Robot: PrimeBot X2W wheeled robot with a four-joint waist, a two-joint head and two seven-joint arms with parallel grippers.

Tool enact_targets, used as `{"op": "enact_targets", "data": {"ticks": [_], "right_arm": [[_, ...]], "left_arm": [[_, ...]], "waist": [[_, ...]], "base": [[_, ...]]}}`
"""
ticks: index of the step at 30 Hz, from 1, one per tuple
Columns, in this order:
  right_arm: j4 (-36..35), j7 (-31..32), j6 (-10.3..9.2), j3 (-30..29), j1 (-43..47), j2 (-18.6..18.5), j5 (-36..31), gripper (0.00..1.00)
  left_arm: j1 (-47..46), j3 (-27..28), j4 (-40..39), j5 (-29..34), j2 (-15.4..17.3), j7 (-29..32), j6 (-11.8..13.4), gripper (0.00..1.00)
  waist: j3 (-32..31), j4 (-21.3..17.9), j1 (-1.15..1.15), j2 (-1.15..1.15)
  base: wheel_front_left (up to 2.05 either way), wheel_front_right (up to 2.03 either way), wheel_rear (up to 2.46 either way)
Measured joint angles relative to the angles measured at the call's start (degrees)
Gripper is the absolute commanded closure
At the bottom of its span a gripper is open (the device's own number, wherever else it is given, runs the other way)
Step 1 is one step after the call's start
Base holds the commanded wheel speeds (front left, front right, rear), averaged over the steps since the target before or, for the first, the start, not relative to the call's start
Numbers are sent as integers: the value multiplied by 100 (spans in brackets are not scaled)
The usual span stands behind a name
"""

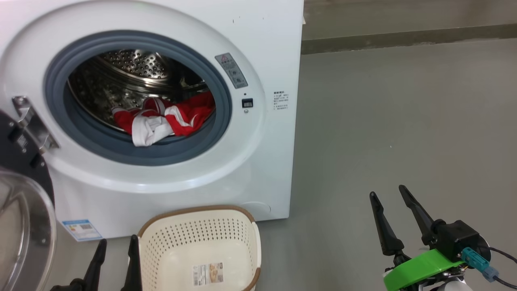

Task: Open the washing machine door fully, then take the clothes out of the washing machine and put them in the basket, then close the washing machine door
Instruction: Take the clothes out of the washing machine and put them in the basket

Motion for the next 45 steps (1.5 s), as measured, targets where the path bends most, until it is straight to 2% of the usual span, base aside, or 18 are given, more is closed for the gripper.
{"op": "enact_targets", "data": {"ticks": [11, 45], "right_arm": [[2, 0, 0, 2, -3, 1, 1, 0], [-37, 0, 0, -42, -4, 1, 11, 0]], "left_arm": [[-3, -3, 1, -62, -10, 1, 8, 0], [-171, 71, -26, 70, -19, 1, 8, 0]], "waist": [[55, -9, 0, 0], [218, 33, 0, 0]], "base": [[105, -105, 0], [1, -1, 0]]}}
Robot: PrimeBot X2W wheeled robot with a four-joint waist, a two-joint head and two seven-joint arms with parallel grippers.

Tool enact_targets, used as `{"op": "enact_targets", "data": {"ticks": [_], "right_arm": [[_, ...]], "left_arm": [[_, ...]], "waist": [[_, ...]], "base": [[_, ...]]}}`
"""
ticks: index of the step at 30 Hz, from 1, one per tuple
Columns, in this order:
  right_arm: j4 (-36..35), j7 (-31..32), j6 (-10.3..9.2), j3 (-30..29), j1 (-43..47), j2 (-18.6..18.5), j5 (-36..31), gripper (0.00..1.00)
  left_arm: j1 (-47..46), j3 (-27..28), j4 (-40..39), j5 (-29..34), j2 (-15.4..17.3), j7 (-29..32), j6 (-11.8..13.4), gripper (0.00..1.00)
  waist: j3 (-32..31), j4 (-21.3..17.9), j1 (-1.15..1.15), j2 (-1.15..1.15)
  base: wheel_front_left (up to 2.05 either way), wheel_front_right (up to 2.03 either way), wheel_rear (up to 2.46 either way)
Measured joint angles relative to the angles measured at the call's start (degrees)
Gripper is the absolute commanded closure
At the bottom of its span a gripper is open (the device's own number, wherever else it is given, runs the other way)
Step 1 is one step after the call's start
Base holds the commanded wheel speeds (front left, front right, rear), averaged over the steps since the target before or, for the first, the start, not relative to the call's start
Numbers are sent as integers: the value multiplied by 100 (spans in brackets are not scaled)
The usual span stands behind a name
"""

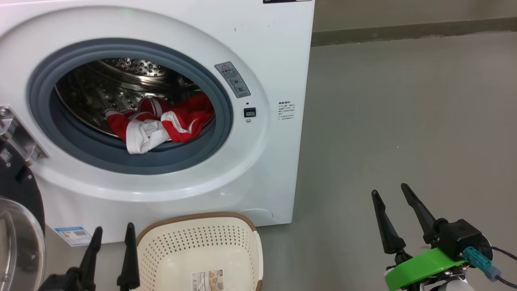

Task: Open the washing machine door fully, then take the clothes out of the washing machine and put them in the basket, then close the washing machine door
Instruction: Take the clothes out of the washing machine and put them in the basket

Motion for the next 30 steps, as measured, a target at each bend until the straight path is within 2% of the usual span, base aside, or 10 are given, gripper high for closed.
{"op": "enact_targets", "data": {"ticks": [8, 18, 30], "right_arm": [[-49, 0, 0, 71, -14, 0, 13, 0], [-144, 0, 0, 103, -376, -2, 3, 0], [-288, 0, 0, 115, -921, -4, -47, 0]], "left_arm": [[-500, -45, 101, 64, 14, 0, 0, 0], [-1522, -53, 594, 142, 66, -1, 0, 0], [-3337, -137, 1733, 291, 319, -25, -62, 0]], "waist": [[217, 24, 0, 0], [714, 22, 0, 0], [1547, -24, 0, 0]], "base": [[0, 0, 0], [0, 0, 0], [0, 0, 0]]}}
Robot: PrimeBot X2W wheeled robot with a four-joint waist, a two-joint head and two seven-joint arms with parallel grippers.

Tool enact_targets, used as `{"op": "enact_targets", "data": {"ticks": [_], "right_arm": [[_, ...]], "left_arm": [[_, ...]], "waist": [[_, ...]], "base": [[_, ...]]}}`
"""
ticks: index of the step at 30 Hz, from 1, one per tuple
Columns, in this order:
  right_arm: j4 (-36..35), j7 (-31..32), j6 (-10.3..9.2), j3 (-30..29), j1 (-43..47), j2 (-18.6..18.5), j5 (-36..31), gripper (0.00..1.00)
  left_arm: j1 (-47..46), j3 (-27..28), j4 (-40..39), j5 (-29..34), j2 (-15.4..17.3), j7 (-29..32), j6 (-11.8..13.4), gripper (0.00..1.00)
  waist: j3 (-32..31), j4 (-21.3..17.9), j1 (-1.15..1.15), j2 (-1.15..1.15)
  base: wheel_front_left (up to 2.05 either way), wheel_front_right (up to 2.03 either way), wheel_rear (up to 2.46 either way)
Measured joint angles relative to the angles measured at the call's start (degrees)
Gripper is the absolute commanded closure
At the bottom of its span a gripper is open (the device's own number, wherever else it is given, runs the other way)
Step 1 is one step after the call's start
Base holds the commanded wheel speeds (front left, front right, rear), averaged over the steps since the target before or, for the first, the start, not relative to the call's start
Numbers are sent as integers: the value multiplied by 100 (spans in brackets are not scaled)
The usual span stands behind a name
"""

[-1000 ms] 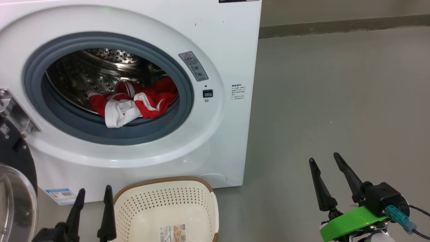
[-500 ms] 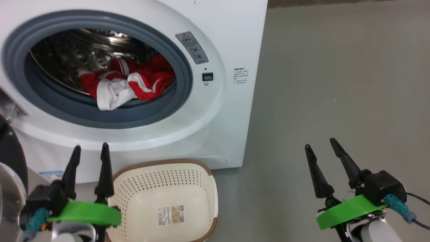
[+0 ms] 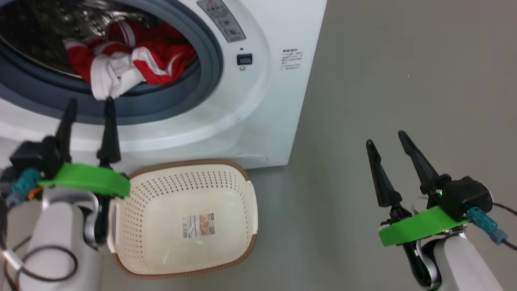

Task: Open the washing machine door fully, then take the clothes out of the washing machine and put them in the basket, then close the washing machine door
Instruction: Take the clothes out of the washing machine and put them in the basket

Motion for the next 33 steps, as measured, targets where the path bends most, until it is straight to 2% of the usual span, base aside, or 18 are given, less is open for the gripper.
{"op": "enact_targets", "data": {"ticks": [10, 17, 25, 33], "right_arm": [[-121, 0, 0, -9, -392, -5, 0, 0], [-169, -1, 0, -16, -626, -9, 1, 0], [-219, -1, 0, 14, -835, -11, 5, 0], [-236, -1, 0, 43, -862, -10, 55, 0]], "left_arm": [[-1460, 75, 1091, 165, 353, -3, 2, 0], [-2392, 18, 2175, 296, 591, -9, 42, 0], [-3233, -189, 3188, 572, 836, 297, 319, 0], [-3698, -460, 3813, 865, 1028, 712, 578, 0]], "waist": [[756, -91, 0, 0], [1268, -153, 0, 0], [1694, -301, 0, 0], [1935, -476, 0, 0]], "base": [[0, 0, 0], [0, 0, 0], [0, 0, 0], [0, 0, 0]]}}
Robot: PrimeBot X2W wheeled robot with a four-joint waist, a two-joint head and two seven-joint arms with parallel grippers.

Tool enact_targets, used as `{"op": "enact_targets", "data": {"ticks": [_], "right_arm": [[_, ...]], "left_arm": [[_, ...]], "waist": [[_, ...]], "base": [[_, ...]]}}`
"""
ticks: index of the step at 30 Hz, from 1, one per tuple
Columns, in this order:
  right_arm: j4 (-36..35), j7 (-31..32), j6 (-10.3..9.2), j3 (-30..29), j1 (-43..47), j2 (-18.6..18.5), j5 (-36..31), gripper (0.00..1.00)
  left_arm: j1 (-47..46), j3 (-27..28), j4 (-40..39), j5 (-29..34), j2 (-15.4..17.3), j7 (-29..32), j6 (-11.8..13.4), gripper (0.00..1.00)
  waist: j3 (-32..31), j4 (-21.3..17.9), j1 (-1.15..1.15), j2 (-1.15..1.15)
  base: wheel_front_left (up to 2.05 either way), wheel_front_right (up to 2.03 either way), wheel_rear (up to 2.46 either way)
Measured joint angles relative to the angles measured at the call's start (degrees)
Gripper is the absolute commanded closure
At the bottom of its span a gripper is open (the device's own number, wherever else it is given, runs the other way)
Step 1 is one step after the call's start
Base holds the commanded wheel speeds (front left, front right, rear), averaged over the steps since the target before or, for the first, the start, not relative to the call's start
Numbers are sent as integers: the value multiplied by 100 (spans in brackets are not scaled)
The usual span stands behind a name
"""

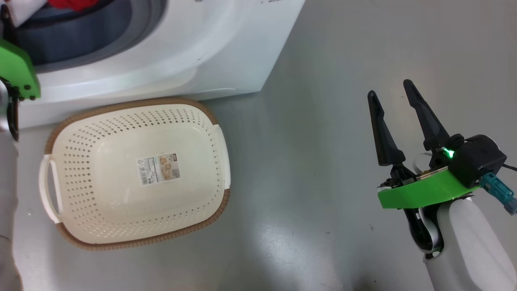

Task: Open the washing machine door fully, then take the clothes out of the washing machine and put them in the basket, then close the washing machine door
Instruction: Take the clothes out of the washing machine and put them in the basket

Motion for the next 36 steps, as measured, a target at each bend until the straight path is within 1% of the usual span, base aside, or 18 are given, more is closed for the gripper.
{"op": "enact_targets", "data": {"ticks": [7, 8, 9, 10, 13, 18, 26, 31, 36], "right_arm": [[-18, 0, 0, 20, -32, 0, 36, 0], [-19, 0, 0, 22, -63, -1, 40, 0], [-22, 0, 0, 21, -100, -1, 43, 0], [-27, 0, 0, 21, -124, 0, 43, 0], [-26, 0, 0, 18, -130, -1, 44, 0], [-18, 0, 0, 13, -130, 0, 44, 0], [65, 0, 0, 7, -127, 0, 44, 0], [88, 0, 0, -12, -77, -1, 42, 0], [130, 0, 0, -26, -53, -1, -2, 0]], "left_arm": [[-216, -226, 408, 174, 179, 345, 234, 0], [-235, -237, 425, 181, 191, 376, 249, 52], [-245, -255, 434, 181, 202, 375, 249, 86], [-257, -266, 443, 181, 208, 372, 249, 100], [-286, -291, 468, 180, 202, 294, 249, 100], [-321, -291, 464, 163, 211, -148, 256, 100], [-279, -144, 403, -133, 191, -591, 237, 100], [96, -73, 60, -272, 147, -682, 231, 100], [727, 5, -883, -360, 88, -687, 233, 100]], "waist": [[123, -151, 0, 0], [137, -167, 0, 0], [150, -179, 0, 0], [162, -187, 0, 0], [177, -192, 0, 0], [132, -171, 0, 0], [-75, -118, 0, 0], [-270, -53, 0, 0], [-513, 31, 0, 0]], "base": [[0, 0, 0], [0, 0, 0], [0, 0, 0], [0, 0, 0], [0, 0, 0], [0, 0, 0], [0, 0, 0], [0, 0, 0], [0, 0, 0]]}}
